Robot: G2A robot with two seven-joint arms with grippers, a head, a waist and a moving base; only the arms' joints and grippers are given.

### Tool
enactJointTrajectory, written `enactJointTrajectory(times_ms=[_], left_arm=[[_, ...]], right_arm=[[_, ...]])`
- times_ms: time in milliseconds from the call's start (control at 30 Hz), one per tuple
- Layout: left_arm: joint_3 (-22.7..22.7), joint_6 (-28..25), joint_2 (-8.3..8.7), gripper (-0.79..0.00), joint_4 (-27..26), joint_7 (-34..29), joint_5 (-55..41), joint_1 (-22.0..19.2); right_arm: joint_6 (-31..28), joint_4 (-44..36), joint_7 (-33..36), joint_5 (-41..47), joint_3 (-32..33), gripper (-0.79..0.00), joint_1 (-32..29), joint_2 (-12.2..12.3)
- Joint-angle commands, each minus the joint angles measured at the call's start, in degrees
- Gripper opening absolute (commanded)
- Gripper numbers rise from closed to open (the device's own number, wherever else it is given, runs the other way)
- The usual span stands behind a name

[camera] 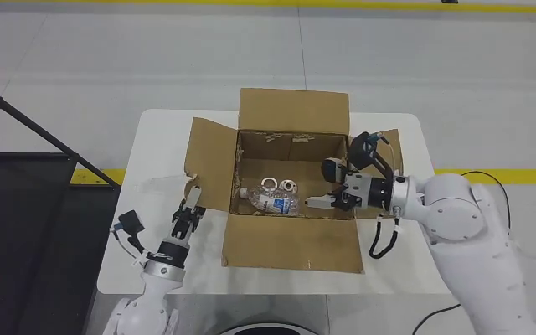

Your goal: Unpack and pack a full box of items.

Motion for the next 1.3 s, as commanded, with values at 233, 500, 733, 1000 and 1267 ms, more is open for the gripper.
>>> enactJointTrajectory(times_ms=[233,500,733,1000,1267], left_arm=[[-4.0,-2.7,0.47,0.0,-0.5,-2.3,-4.2,1.1],[-6.3,-5.5,0.71,0.0,0.5,-3.6,-9.0,2.6],[-6.9,-5.9,0.88,0.0,0.9,-4.6,-9.9,2.6],[-6.9,-5.9,0.88,0.0,0.9,-4.6,-9.9,2.6],[-6.9,-5.9,0.88,0.0,0.9,-4.6,-9.9,2.6]], right_arm=[[9.9,4.9,3.0,-14.1,-15.8,0.0,12.6,-2.9],[12.4,18.5,6.6,-15.3,-28.3,0.0,25.2,-7.4],[12.0,27.9,13.0,-13.9,-35.9,0.0,31.3,-10.9],[13.3,32.7,12.8,-17.8,-40.6,0.0,32.8,-13.3],[13.4,33.0,15.1,-19.9,-43.1,0.0,32.8,-14.7]])
